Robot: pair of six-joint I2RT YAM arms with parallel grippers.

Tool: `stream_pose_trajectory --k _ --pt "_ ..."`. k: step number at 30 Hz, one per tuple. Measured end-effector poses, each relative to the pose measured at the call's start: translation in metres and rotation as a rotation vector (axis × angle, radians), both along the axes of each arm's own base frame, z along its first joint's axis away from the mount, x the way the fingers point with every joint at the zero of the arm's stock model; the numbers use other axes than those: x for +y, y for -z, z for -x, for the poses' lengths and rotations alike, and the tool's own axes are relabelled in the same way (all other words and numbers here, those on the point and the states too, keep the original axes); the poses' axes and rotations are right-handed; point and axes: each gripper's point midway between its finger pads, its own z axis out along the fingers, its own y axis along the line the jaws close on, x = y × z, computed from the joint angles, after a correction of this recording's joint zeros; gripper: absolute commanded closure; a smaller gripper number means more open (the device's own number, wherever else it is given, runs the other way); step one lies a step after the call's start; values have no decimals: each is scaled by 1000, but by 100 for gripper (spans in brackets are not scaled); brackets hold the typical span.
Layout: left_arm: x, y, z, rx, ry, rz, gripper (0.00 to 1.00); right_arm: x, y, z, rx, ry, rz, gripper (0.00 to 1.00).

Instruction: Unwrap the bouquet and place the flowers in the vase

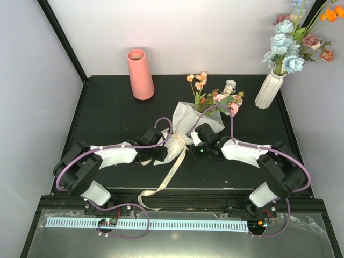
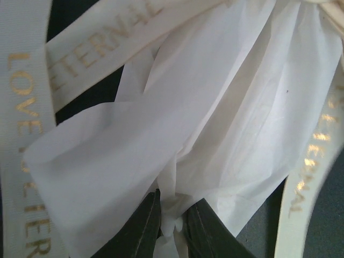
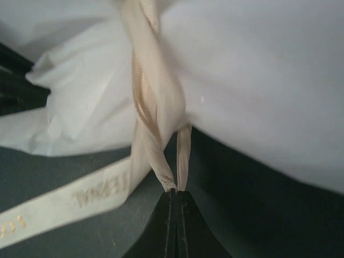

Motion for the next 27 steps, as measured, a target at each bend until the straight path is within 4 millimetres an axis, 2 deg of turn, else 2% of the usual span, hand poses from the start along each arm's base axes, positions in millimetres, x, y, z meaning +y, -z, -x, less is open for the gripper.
stream_pose_trajectory --k 5,10,20,27 --pt "0 0 0 4 1 5 84 -3 12 16 56 3 -28 99" --pt "0 0 0 5 2 8 84 -2 13 21 78 -2 -47 97" --pt "-1 -1 1 4 12 9 84 6 -5 26 80 -40 -101 80" --pt "-1 -1 1 3 16 10 84 24 -35 25 49 -98 -171 71"
